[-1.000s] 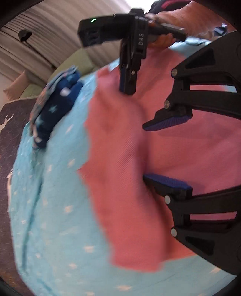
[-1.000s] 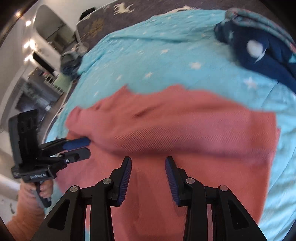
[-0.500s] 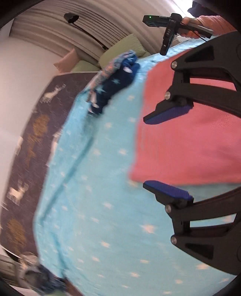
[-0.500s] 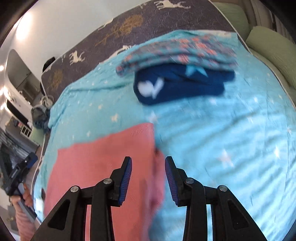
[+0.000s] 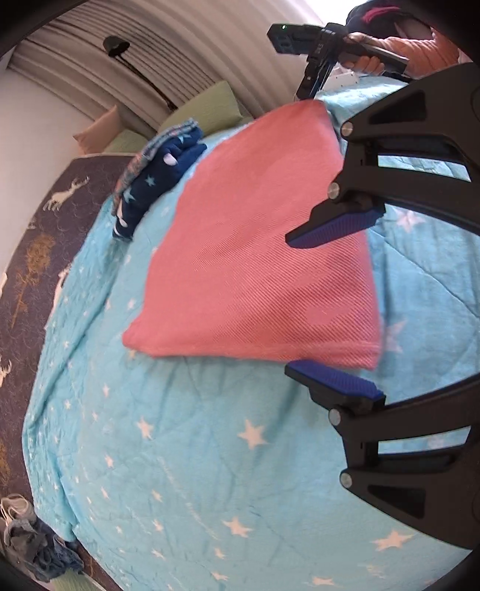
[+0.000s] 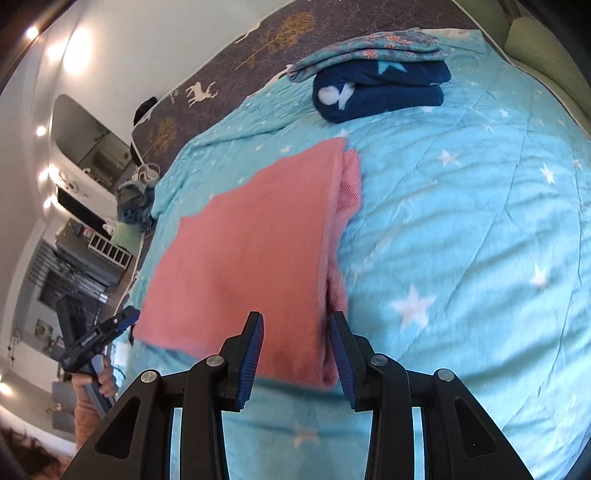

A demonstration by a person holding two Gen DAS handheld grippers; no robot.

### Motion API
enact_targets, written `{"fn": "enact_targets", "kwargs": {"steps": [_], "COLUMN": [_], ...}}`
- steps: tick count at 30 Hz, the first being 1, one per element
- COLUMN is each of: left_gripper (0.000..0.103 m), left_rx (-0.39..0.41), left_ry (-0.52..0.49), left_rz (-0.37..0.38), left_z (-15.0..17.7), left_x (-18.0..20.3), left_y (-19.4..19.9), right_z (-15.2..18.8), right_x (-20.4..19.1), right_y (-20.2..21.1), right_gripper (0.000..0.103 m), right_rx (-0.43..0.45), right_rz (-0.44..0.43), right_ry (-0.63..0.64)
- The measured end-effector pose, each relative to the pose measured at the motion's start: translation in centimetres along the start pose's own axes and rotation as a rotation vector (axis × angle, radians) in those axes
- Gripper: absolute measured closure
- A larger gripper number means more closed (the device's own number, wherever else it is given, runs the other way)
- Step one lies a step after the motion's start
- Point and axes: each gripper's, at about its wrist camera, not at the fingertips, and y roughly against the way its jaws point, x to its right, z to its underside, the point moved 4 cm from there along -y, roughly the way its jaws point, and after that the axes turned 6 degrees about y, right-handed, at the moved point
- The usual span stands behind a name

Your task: Fold small clothes

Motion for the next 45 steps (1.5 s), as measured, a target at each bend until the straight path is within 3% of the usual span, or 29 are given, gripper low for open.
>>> {"fn": "enact_targets", "kwargs": {"steps": [3, 4, 5, 6, 7, 8, 13, 22, 25, 30, 33, 34, 37, 38, 40, 41, 42, 43, 45], "left_gripper": [0.039, 0.043, 0.065, 0.083, 0.095, 0.097, 0.097, 0.096, 0.096, 0.096, 0.096, 0.091, 0.062, 0.062, 0.062, 0.075, 0.081, 0.085, 0.085], "left_rx": [0.001, 0.004, 0.011, 0.008, -0.004, 0.001, 0.032, -0.04, -0.035, 0.018, 0.085, 0.096, 0.081, 0.055, -0.032, -0.072, -0.079, -0.043, -0.058], "left_ry": [0.031, 0.031, 0.02, 0.008, 0.008, 0.021, -0.022, -0.018, -0.016, -0.011, -0.066, -0.082, -0.099, -0.105, -0.075, -0.05, -0.022, 0.004, 0.063], "left_rz": [0.012, 0.021, 0.032, 0.043, 0.055, 0.066, 0.109, 0.046, 0.035, 0.025, 0.112, 0.138, 0.167, 0.142, 0.0, -0.041, -0.042, -0.007, 0.043], "left_z": [0.3, 0.4, 0.3, 0.3, 0.3, 0.3, 0.8, 3.0, 3.2, 2.3, 1.0, 0.7, 0.1, 0.2, 1.0, 1.6, 2.2, 2.4, 2.2], "left_x": [-0.4, -0.4, -0.2, 0.0, 0.1, 0.2, 0.7, -1.7, -2.0, -0.9, 2.7, 3.8, 6.0, 6.1, 4.3, 3.0, 1.7, 0.9, 0.5], "left_y": [0.3, 0.4, 0.4, 0.4, 0.3, 0.6, 2.7, 1.5, 2.0, 3.5, 4.7, 4.6, 2.3, 0.8, -3.2, -4.6, -5.4, -4.9, -3.8], "right_z": [0.5, 0.4, 0.2, 0.2, 0.0, -0.1, 1.2, 4.7, 4.0, 1.6, 0.1, -0.3, -1.3, -1.6, -1.4, -1.1, -0.5, -0.1, 0.3], "right_x": [0.0, -0.2, -0.5, -0.8, -1.0, -1.3, -0.2, 2.7, 2.9, 0.5, -2.3, -3.0, -4.2, -3.7, -1.9, -0.4, 0.9, 1.6, 2.1], "right_y": [0.1, 0.1, 0.2, 0.3, 0.5, 0.9, 4.1, 2.5, 3.2, 4.0, 3.2, 2.7, 0.0, -1.3, -3.1, -3.9, -4.5, -4.6, -3.9], "right_gripper": [0.066, 0.081, 0.096, 0.1, 0.101, 0.101, 0.101, 0.097, 0.095, 0.095, 0.095, 0.094, 0.092, 0.091, 0.092, 0.097, 0.103, 0.103, 0.103], "right_rx": [0.008, 0.016, 0.028, 0.029, 0.034, 0.046, 0.102, -0.016, 0.018, 0.079, 0.092, 0.089, 0.067, 0.049, 0.013, -0.008, -0.023, -0.021, -0.02], "right_rz": [0.002, 0.004, 0.018, 0.036, 0.047, 0.038, -0.001, 0.088, 0.093, 0.109, 0.063, 0.048, 0.02, 0.022, 0.07, 0.135, 0.14, 0.098, 0.042], "right_ry": [-0.02, -0.02, -0.003, 0.012, 0.015, 0.007, -0.068, -0.136, -0.15, -0.052, 0.021, 0.037, 0.059, 0.032, -0.034, -0.068, -0.105, -0.135, -0.153]}}
